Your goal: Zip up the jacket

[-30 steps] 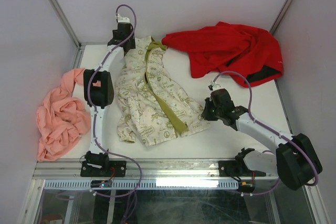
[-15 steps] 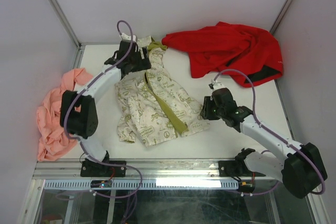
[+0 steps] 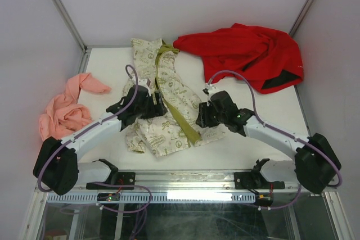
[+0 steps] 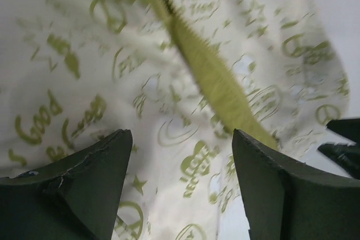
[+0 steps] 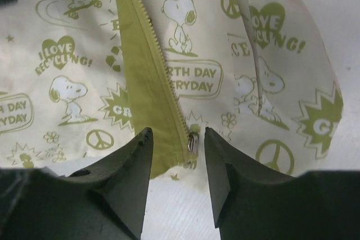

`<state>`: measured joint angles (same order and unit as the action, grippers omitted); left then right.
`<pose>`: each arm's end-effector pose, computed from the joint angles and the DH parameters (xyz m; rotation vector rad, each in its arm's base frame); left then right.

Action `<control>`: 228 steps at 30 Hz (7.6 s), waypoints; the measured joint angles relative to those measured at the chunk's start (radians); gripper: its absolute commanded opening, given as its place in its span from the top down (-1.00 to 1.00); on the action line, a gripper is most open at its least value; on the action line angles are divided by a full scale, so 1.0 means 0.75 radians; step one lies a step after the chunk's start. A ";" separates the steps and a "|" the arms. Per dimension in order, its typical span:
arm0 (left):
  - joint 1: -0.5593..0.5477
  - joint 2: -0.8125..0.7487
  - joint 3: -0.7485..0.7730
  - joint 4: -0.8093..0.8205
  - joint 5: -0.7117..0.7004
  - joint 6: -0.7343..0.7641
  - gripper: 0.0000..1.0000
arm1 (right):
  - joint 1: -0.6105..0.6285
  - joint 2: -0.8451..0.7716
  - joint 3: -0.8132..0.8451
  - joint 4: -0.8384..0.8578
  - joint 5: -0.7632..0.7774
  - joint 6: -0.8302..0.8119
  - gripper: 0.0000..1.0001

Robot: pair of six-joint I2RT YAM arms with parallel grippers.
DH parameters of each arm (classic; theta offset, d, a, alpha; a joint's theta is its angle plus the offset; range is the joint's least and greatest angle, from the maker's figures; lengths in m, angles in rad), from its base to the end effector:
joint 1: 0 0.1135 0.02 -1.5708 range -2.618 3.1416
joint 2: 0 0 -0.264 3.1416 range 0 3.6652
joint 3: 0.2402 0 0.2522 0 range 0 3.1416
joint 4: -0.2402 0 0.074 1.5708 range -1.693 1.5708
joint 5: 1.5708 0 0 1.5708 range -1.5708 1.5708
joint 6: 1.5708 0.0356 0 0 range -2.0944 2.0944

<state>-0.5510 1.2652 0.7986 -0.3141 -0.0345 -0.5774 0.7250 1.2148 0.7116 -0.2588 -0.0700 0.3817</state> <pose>0.2257 -0.1373 0.2315 -0.0491 2.4089 -0.5021 0.1860 0.1681 0.2198 -0.4486 2.3759 0.6158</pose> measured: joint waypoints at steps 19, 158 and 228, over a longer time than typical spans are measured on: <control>0.266 0.003 -0.342 0.136 -0.090 -0.234 -0.36 | -0.241 0.472 0.098 0.181 0.010 0.036 -0.15; -0.227 0.011 -0.383 0.740 0.439 -0.228 1.00 | 0.097 -0.105 -0.332 0.572 -0.243 0.181 -0.28; -0.227 -0.329 -0.635 0.802 0.428 -0.403 0.00 | 0.043 0.022 -0.483 1.289 -0.413 0.217 1.00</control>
<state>-0.7216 1.0187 0.3225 0.2874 0.2867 -0.8799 0.7574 1.2316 0.3496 0.7082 -0.3794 0.5442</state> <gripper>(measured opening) 0.486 0.009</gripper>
